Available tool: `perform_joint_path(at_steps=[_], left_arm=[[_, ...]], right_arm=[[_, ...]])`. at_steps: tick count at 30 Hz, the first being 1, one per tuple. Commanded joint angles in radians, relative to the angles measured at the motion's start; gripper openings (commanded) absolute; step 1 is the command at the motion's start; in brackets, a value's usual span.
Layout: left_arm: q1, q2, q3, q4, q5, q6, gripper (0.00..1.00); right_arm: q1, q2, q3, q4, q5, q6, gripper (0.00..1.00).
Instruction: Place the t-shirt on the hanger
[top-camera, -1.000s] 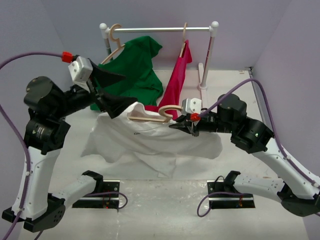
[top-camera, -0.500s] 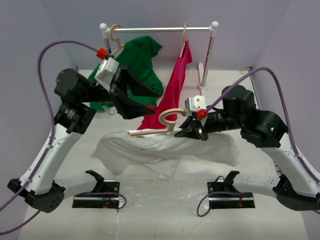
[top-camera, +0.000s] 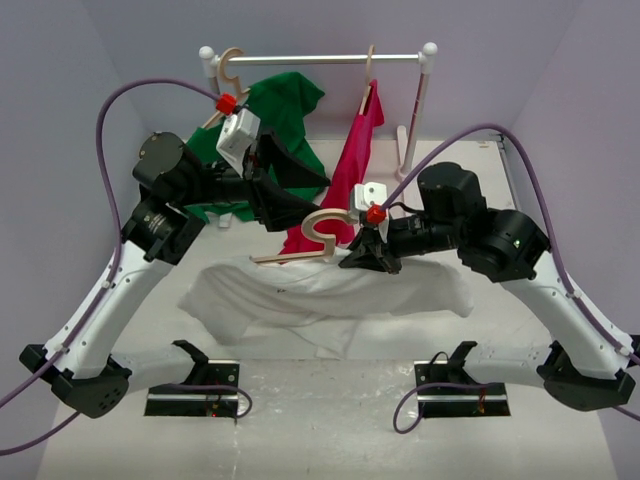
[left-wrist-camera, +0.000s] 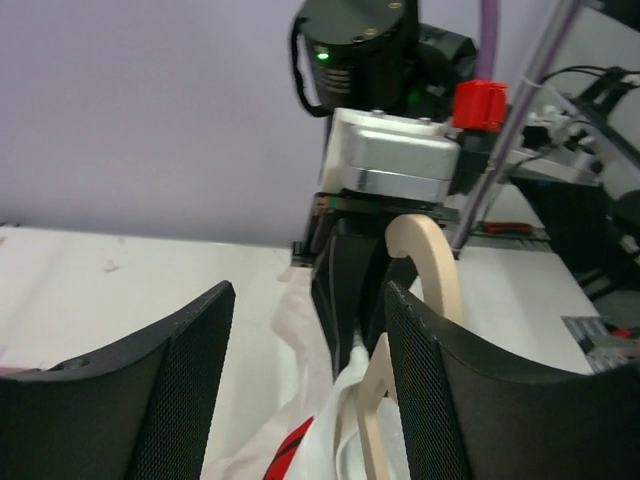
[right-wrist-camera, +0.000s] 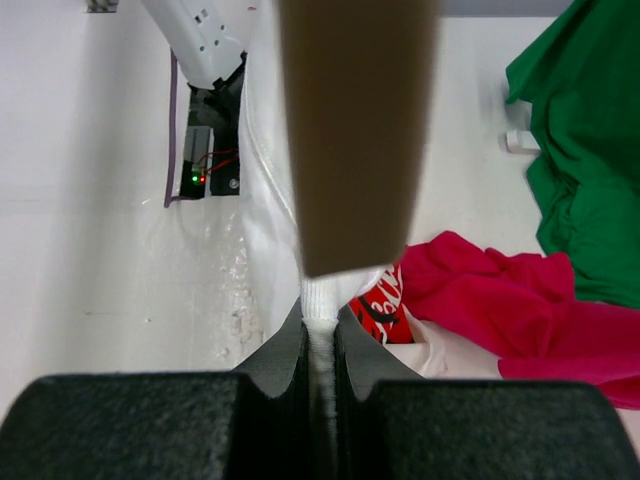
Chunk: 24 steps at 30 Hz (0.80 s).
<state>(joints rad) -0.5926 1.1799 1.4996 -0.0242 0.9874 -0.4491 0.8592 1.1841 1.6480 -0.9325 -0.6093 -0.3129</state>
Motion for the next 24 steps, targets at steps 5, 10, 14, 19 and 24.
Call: perform_joint_path(at_steps=[5, 10, 14, 19, 24], left_arm=[[-0.007, -0.062, 0.054, -0.145, -0.291, 0.139, 0.67], [-0.006, -0.084, 0.001, -0.050, -0.210, 0.103, 0.69], [-0.006, -0.086, -0.069, 0.088, -0.053, 0.069, 0.68], [-0.009, -0.080, -0.125, 0.154, 0.031, 0.076, 0.64], [-0.008, -0.037, -0.103, 0.155, 0.034, 0.065, 0.36]], right_arm=[[-0.042, -0.084, -0.093, 0.065, 0.074, 0.058, 0.00], [-0.068, -0.104, -0.106, 0.082, 0.067, 0.073, 0.00], [-0.082, -0.094, -0.083, 0.089, 0.048, 0.084, 0.00], [-0.083, -0.058, -0.030, 0.088, -0.026, 0.094, 0.00], [-0.083, -0.020, -0.005, 0.092, -0.058, 0.091, 0.00]])
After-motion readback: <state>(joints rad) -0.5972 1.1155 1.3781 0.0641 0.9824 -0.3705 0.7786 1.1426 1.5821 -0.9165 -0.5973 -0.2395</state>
